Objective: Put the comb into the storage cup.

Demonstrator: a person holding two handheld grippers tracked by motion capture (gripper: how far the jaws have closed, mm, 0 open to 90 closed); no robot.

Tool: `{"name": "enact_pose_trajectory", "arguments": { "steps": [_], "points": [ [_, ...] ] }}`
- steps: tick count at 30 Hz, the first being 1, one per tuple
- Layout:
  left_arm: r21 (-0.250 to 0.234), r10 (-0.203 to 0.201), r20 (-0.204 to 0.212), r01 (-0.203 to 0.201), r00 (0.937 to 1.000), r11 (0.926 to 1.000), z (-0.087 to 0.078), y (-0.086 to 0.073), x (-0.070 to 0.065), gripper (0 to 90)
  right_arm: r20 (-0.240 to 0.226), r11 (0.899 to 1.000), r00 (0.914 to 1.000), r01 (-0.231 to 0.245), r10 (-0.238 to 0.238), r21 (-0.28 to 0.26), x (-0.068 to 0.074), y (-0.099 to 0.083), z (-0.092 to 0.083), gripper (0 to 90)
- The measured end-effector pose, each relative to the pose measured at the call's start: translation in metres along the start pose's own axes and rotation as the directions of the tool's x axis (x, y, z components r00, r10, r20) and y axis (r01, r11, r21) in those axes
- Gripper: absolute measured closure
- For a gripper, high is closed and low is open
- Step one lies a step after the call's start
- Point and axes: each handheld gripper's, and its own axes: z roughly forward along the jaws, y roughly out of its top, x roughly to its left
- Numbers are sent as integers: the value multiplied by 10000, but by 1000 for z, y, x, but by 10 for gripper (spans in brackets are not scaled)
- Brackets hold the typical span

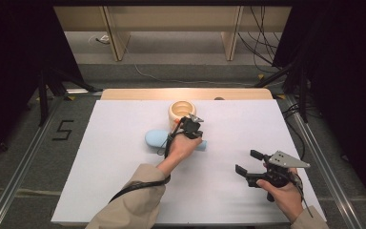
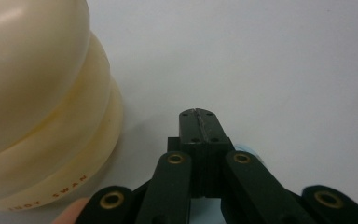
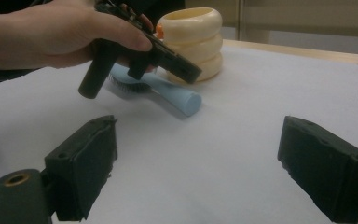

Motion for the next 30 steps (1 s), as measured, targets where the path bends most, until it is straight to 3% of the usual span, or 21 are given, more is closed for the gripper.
{"name": "enact_pose_trajectory", "arguments": {
  "steps": [5,15,24,30],
  "points": [
    [121,-167,169,165,9997,9998,8,-1,1,900,2,10000,10000,-7,7,19,0,0,0,130],
    [653,-455,26,453,9990,9968,11,-2,5,900,-44,10000,10000,-25,26,57,0,0,1,133],
    [1488,-819,283,768,9962,9859,2,-2,10,900,-34,9999,9999,-115,115,57,0,-1,1,137],
    [1965,-873,582,743,9945,9777,-5,-6,10,900,-22,9999,9999,-145,146,62,0,-1,1,138]
  ]
}}
